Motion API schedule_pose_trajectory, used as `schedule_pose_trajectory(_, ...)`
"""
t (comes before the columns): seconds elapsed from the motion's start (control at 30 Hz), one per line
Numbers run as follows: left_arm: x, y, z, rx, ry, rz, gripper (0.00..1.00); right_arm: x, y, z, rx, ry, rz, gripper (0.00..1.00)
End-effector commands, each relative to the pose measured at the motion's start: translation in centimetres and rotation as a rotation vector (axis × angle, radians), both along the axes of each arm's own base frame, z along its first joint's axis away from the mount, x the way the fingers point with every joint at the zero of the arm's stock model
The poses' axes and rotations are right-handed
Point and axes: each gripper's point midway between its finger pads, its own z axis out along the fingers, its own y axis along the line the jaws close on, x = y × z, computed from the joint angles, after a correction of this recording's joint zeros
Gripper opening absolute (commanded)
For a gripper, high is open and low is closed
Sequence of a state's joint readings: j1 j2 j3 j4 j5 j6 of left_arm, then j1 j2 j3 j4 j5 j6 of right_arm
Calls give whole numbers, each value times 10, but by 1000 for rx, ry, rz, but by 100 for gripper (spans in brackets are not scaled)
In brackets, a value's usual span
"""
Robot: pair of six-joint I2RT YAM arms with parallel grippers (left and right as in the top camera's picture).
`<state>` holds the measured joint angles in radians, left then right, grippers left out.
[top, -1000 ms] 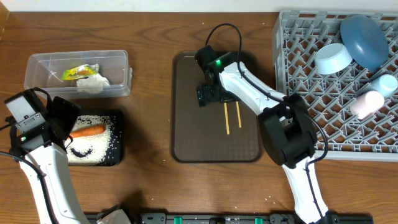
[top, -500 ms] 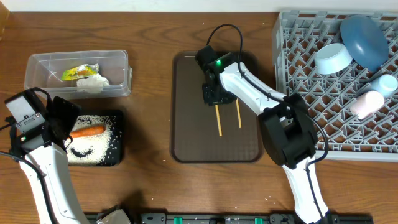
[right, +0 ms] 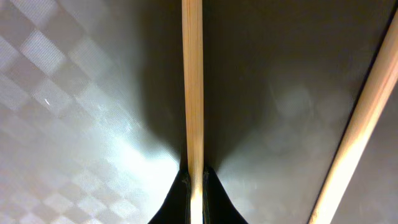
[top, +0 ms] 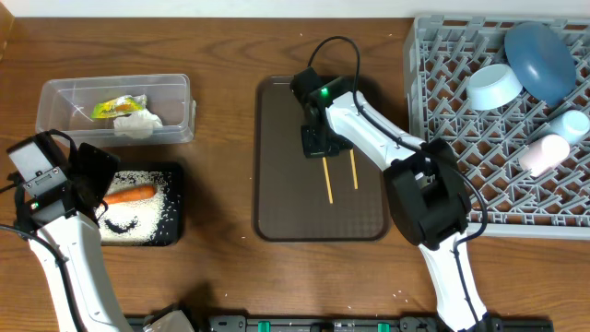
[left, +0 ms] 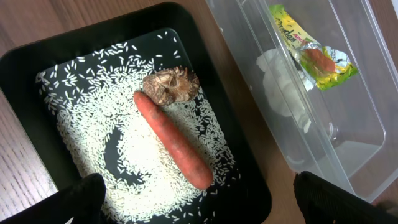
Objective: Sort waste into correct bins and load items into the dishwasher rack
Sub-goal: 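Carry the chopstick to the rack and insert it upright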
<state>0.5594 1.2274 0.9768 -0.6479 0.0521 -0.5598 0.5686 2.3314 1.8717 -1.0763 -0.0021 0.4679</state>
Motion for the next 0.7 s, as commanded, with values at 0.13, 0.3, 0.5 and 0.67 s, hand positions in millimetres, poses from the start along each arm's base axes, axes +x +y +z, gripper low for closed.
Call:
schedule_pose_trajectory(0.13,-1,3,6,23,-4,-2,98,17,-17,34,28,25,-63,1)
schedule_pose_trajectory(0.3,-1,3,6,23,-4,-2,98,34,-25,87,145,-30,31,1)
schedule_pose_trajectory(0.5,-1,3,6,23,-4,-2,98,53,-91,156,178,-154,10,1)
schedule_pose_trajectory(0.67,-1,3,6,23,-4,-2,98,61,-165,183,164,-207,-84,1)
